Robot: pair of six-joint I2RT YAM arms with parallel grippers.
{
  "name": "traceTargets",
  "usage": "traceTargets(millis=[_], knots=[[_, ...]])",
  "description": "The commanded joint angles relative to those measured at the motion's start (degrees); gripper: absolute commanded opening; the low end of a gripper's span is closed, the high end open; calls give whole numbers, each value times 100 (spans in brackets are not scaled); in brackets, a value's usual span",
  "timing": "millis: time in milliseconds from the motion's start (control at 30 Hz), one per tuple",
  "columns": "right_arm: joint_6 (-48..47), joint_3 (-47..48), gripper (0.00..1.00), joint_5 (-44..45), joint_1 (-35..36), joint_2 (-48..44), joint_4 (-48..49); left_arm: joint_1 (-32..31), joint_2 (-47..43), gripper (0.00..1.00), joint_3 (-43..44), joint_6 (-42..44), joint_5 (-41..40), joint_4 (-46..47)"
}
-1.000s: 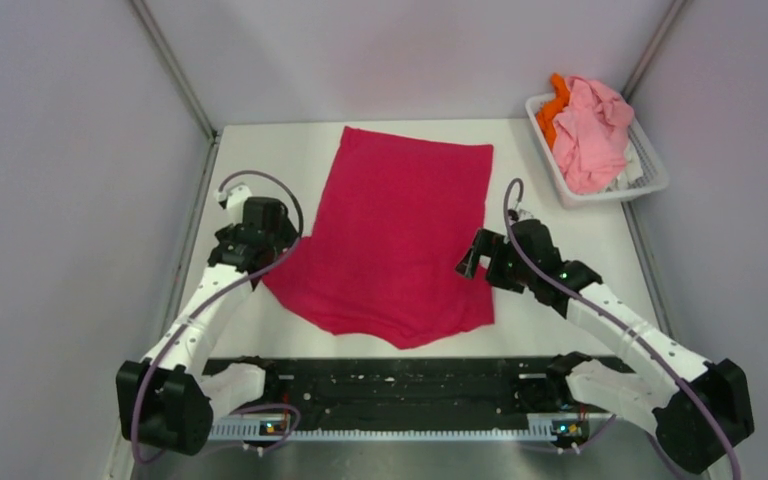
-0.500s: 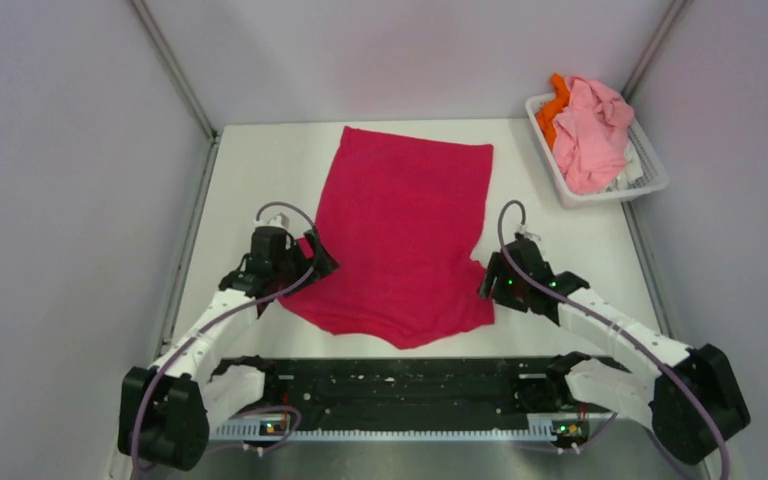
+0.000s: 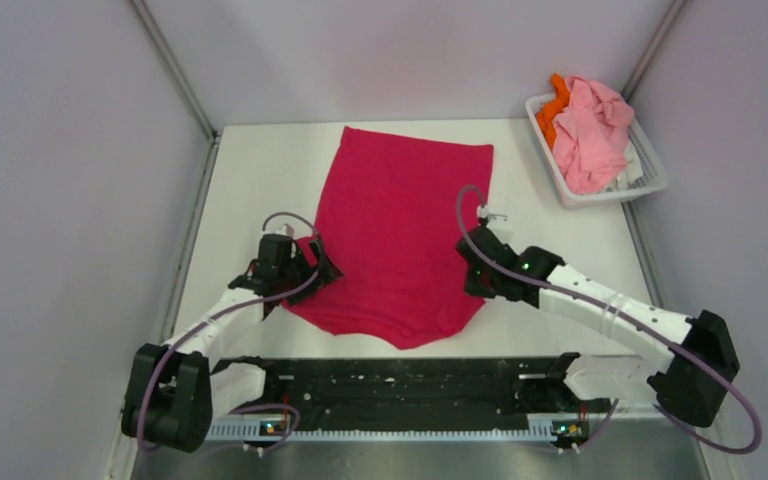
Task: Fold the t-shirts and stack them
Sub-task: Flatten out the tshirt
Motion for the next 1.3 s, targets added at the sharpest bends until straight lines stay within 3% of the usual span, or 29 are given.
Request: traceTargets(millis=[0,167,300,400,500,567,667,733,833,1000,1167,1267], knots=[[1165,1247,2,1571,846,294,-2170,-5,-227,99,-49,22,-299,131],[2217,1244,14,1778,1233,1065,-3128,-4,-430,99,11,68,-594,-279],[2588,1228,67,2202,1238,840,-3346,-4,-521,99,123,100,-803,-624],[2332,1227,96,2567,1226,170,-2878,-3,-560,99,176,21,-944,-876],[1049,893,99,2250,885,-631,-1299,-4,-562,99,109,-110,-823,-840],[-48,427,99,917,163,-1035,351,-5,-475,99,31,-168,-652,-673],[-705,-78,99,-1082,-945,-813,2144,-4,-150,99,25,-222,-604,-481],[-1226,75,99,-1223,-1088,-215,2788,4,190,99,126,-246,-769,-443],[-1908,806,99,-1283,-1101,1138,3155,87,916,99,430,-284,-849,-439],[-2023,1444,99,-1263,-1117,2632,3449,349,2185,99,1337,-278,-1128,-571],[-1585,975,99,-2110,-1084,3165,3563,681,3707,99,3266,-88,-1789,-1154],[-1353,356,99,-2470,-615,3149,4076,759,4927,99,4886,78,-1661,-1550]])
